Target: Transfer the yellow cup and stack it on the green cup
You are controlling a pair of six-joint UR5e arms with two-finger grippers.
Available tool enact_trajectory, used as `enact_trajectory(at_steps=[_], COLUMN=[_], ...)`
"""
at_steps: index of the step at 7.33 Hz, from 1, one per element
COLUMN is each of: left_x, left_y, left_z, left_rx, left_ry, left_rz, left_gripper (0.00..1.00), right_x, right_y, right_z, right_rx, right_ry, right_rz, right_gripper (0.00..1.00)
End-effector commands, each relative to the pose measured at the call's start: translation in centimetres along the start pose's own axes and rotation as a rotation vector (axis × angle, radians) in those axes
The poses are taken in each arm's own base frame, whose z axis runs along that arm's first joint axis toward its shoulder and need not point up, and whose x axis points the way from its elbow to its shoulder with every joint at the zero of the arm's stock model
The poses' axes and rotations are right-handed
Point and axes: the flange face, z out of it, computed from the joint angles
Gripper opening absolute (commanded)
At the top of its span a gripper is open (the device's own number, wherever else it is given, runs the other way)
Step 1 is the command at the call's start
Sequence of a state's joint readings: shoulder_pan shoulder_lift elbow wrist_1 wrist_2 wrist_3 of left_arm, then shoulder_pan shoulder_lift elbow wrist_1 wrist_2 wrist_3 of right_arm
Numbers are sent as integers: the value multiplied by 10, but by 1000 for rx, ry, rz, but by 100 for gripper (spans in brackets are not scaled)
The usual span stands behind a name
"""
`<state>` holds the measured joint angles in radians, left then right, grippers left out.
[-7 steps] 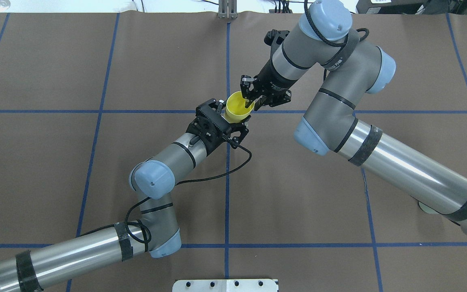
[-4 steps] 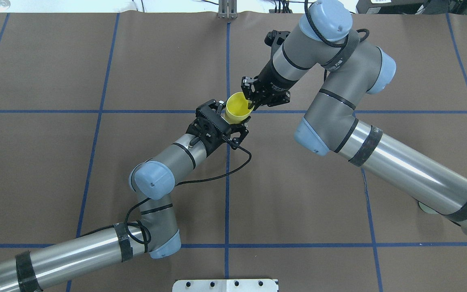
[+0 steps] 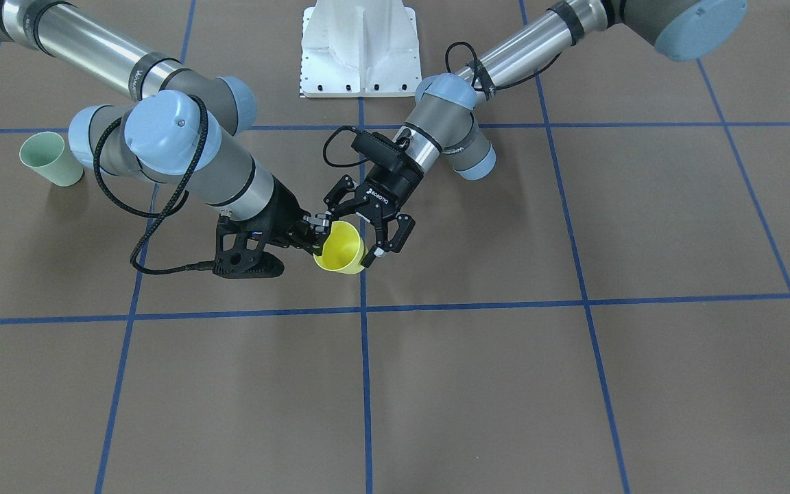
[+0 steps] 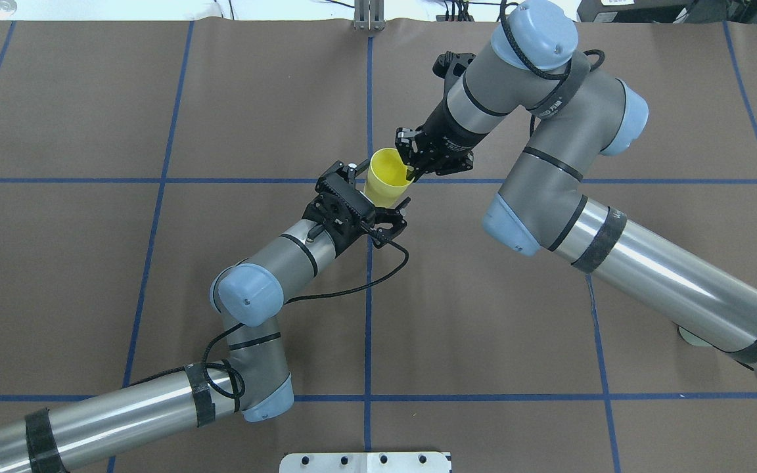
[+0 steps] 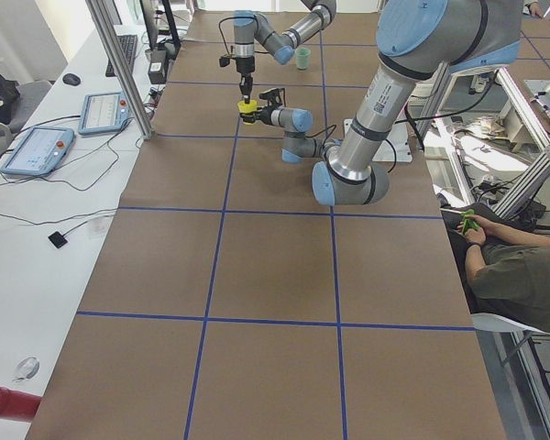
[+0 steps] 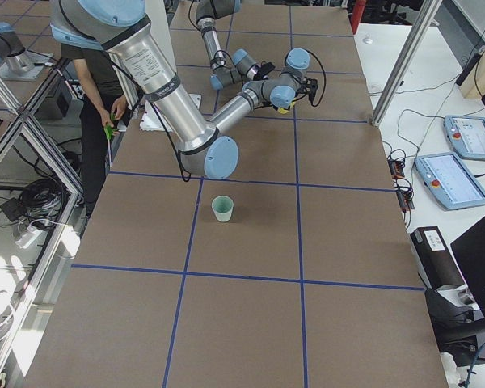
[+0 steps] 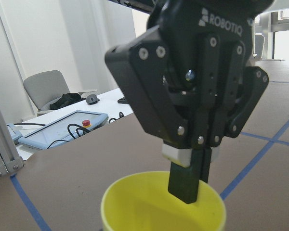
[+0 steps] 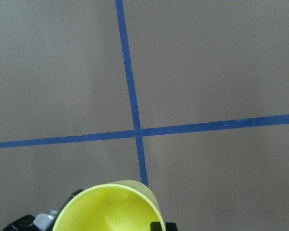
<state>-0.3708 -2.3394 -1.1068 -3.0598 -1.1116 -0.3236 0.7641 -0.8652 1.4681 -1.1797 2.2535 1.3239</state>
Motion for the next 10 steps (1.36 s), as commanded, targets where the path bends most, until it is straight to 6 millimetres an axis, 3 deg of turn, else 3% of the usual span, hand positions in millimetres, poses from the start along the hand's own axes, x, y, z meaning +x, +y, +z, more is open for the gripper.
enact_trajectory(at_steps=[1,2,3,5,6,7,8,9,10], left_x=[1,1,1,1,-11,-35,-66,-108,-144], left_y=[1,0,-2,-2,-9,-13,-19,-18,-22], left_z=[0,0,-1,-1,2,8,17,31,41], left_rx=[0,2,6,7,17,29,13,-51,-108], left_ry=[0,1,4,4,-15,-84,-148,-239,-315], left_rz=[-3,-6,-8,-12,-12,-51,-45,-94,-125], left_gripper=[100,100,100,99,99,99,99,99,99], right_x=[15,22,44,117,142,179,225,270,316], right_y=[6,-1,-17,-44,-31,-11,6,27,56], right_z=[-1,-7,-29,-101,-122,-139,-162,-187,-211], right_rx=[-6,5,41,150,187,222,232,235,227], right_ry=[3,7,9,36,72,98,138,180,221], right_rz=[4,14,42,137,172,159,104,45,-12], right_gripper=[0,0,0,0,0,0,0,0,0])
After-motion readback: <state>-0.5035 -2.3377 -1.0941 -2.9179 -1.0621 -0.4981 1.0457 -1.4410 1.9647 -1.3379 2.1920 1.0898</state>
